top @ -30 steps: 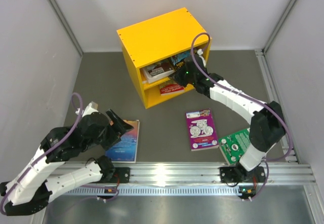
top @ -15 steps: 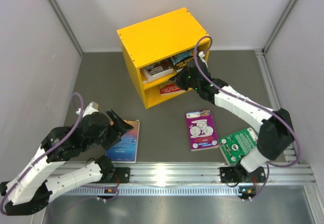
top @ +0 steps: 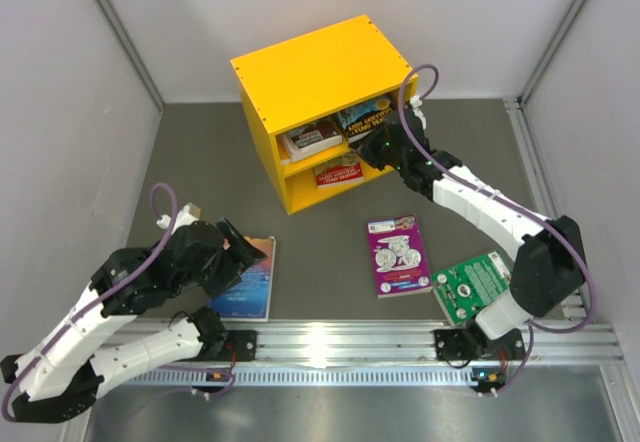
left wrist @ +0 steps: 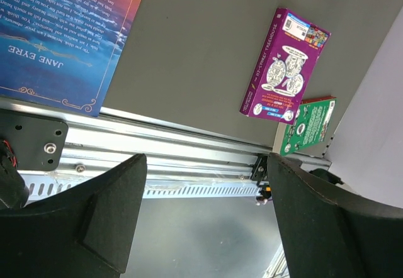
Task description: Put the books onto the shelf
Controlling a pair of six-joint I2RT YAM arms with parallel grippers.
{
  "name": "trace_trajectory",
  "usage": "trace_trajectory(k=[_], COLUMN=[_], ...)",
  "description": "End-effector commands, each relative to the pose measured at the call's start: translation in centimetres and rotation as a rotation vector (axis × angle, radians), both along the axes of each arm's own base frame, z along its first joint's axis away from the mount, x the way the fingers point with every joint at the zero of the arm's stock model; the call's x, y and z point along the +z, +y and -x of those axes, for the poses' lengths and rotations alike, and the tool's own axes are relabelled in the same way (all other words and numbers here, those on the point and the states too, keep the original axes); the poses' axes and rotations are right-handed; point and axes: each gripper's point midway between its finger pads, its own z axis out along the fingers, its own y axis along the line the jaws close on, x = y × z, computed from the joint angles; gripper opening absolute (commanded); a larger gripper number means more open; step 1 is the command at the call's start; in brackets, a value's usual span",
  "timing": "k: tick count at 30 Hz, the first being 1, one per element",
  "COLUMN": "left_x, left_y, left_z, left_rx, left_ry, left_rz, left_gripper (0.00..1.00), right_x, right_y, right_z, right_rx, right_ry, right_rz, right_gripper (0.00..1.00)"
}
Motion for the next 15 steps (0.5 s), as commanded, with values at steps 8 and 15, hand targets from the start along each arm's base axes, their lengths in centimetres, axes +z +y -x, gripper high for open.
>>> trace_trajectory(k=[8, 15], left_x=[-1.2, -1.2], left_y=[3.1, 3.2], left_z=[2.1, 2.4], left_rx=[0.029, 0.034], left_ry=[0.062, 0.061], left_rz=[-0.067, -0.047], left_gripper=[0.82, 0.81], right_x=[2.6, 2.4], right_y=[1.3, -0.8], right_z=[-3.5, -3.7], right_rx=[-0.050, -0.139], right_ry=[-0.064, -0.054], right_rz=[-0.112, -0.125], right_gripper=[0.00, 0.00])
